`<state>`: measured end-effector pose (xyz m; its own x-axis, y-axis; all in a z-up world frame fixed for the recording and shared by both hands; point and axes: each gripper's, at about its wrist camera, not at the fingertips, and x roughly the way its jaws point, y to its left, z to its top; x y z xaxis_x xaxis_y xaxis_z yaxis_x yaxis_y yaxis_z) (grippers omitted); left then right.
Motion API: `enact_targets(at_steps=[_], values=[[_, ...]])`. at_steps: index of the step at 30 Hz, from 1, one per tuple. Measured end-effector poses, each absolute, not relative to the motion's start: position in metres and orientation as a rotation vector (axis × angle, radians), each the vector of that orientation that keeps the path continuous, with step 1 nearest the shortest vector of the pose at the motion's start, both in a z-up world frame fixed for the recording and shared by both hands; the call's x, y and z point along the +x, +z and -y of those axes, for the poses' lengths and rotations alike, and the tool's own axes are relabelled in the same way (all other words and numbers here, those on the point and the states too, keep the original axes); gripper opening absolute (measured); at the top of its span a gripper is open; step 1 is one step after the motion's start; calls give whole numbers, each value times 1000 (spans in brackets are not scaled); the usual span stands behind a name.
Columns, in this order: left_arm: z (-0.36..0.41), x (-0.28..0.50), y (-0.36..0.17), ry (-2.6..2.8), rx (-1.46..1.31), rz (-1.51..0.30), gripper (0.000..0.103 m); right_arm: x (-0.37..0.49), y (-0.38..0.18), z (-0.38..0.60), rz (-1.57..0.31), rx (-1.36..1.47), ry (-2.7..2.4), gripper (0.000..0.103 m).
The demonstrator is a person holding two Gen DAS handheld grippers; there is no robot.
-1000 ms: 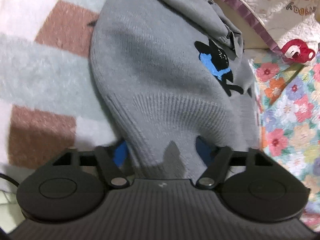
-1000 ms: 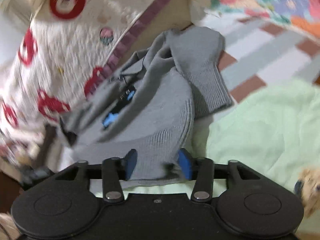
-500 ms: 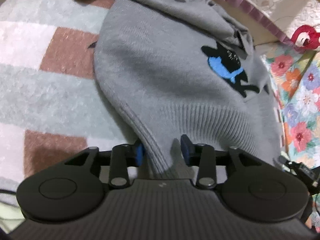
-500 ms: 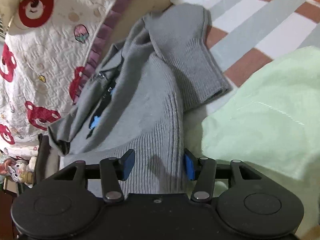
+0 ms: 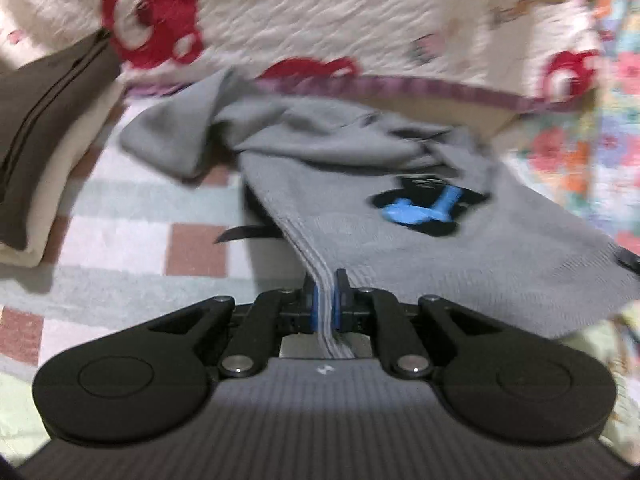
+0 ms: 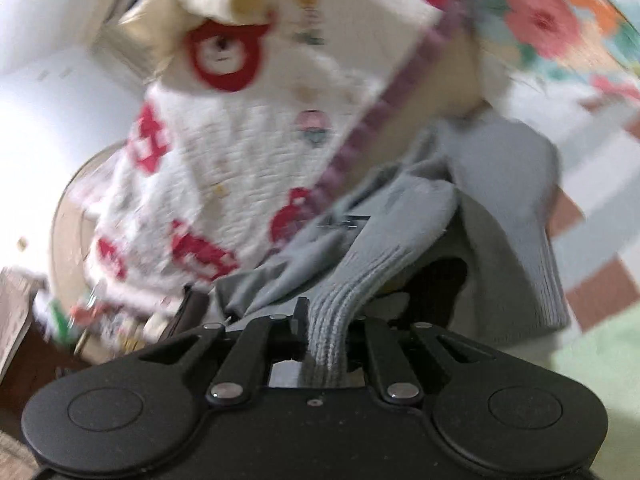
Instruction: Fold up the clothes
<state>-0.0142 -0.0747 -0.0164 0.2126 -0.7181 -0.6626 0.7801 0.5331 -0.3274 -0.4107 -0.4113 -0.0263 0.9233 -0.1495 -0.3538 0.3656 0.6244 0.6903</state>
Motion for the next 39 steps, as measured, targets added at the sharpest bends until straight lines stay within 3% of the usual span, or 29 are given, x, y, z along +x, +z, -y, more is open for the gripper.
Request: enact_targets(at_steps=[4, 11, 13, 15, 16, 18, 20, 22, 23, 24, 26, 29, 35, 39], values=[[66, -24, -28, -1061, 55, -943, 6, -426, -32, 411, -351, 807, -306, 11], [94, -19, -114, -904, 183, -1231, 10, -397, -94, 398, -672, 683, -454, 11], [93, -18, -115, -899, 177, -1230, 17, -395, -103, 395, -715, 678, -460, 13], [92, -16, -114, -896, 155, -1230, 42, -403, -110, 398, -707, 728, -461, 16], [92, -13, -117, -889, 140, -1240, 47, -405, -113, 400, -700, 755, -464, 16], [94, -9, -123, -865, 123, -1251, 49, -406, -121, 403, -684, 809, -464, 20], [98, -7, -129, -839, 113, -1252, 49, -406, -129, 406, -668, 862, -463, 33], [102, -7, -132, -809, 110, -1229, 46, -405, -137, 409, -636, 904, -465, 44], [105, -8, -132, -804, 114, -1215, 21, -404, -142, 411, -615, 921, -462, 44], [107, -9, -130, -808, 123, -1199, 7, -400, -146, 413, -594, 934, -456, 44], [109, -19, -117, -812, 165, -1139, 7, -394, -149, 418, -533, 973, -423, 8], [104, -33, -88, -816, 194, -1058, 6, -397, -131, 426, -381, 1040, -310, 9], [46, -33, -28, -880, -116, -1071, 0, -426, -67, 422, -209, 1022, -93, 9], [17, -61, -10, -921, -98, -1065, 0, -452, -63, 413, -190, 1021, -16, 9]])
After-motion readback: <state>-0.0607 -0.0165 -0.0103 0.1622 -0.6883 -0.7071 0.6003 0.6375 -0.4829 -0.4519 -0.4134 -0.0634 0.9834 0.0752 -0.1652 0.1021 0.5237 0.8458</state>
